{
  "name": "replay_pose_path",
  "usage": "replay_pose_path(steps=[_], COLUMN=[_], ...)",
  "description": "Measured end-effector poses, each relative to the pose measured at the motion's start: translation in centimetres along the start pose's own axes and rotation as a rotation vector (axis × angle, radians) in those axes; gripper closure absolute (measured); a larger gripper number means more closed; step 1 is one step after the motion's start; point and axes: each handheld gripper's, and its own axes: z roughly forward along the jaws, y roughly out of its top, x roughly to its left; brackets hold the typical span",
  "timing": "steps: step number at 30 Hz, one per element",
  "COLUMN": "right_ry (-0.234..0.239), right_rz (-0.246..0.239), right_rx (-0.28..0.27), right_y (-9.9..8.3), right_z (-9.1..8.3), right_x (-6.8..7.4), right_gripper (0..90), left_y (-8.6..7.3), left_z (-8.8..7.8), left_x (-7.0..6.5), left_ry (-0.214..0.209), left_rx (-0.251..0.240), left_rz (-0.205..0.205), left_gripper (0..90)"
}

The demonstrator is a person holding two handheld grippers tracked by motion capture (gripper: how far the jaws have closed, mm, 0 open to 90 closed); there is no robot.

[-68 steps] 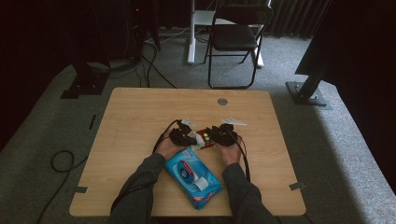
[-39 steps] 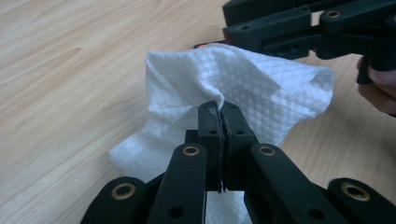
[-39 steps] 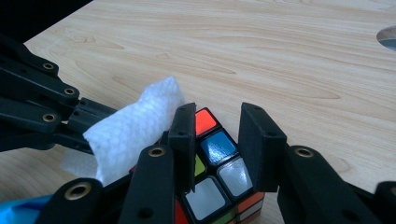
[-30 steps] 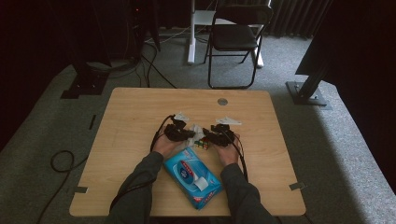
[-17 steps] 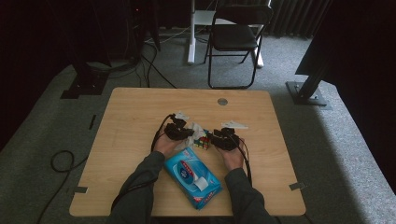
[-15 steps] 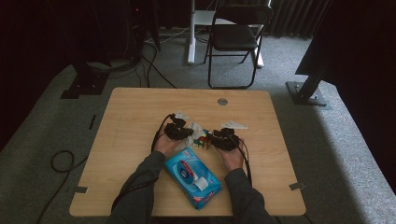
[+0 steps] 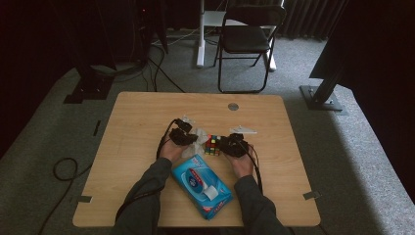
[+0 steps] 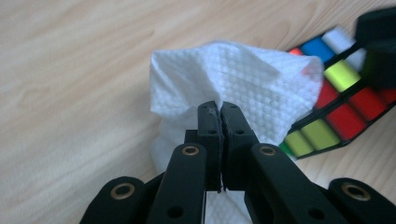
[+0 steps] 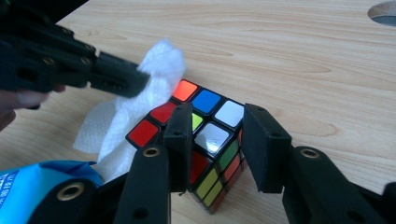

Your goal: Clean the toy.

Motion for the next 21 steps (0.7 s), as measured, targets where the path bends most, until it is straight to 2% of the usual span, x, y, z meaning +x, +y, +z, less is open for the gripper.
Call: replay_pose_path(steps=[3,6,10,14,15,16,17,18,21], right_ry=[0.000,0.001,0.000,0.001,0.001,0.000,0.000,0.001,0.003], right_rz=[0.000,-0.001,-0.002,-0.001,-0.001,-0.001,-0.001,0.001,0.002], right_rx=[0.000,-0.001,-0.002,-0.002,-0.002,-0.003,-0.003,-0.004,-0.004], right_y=[0.0,0.0,0.0,0.0,0.0,0.0,0.0,0.0,0.0], right_z=[0.0,0.0,0.0,0.1,0.1,0.0,0.0,0.0,0.0], right_x=[0.0,0.0,0.0,0.0,0.0,0.0,0.0,0.0,0.0], right_gripper=[65.2,65.8,66.5,66.5,66.5,66.5,66.5,66.5,66.5], left_y=[-0.3,-0.2,0.3,0.7,0.7,0.9,0.9,1.0,1.1], left_z=[0.5,0.6,0.6,0.1,0.1,-0.1,-0.1,-0.2,-0.2], left_x=[-0.2,-0.5,-1.3,-1.8,-1.8,-1.9,-1.9,-2.0,-2.1], left_ry=[0.025,0.021,0.045,0.003,0.003,-0.033,-0.033,-0.061,-0.065], left_rx=[0.041,0.040,0.047,0.000,0.000,-0.031,-0.031,-0.051,-0.059], left_rz=[0.025,0.041,0.091,0.105,0.105,0.099,0.099,0.091,0.089], left_gripper=[88.2,88.3,88.2,88.0,87.7,87.7,87.7,87.7,87.6])
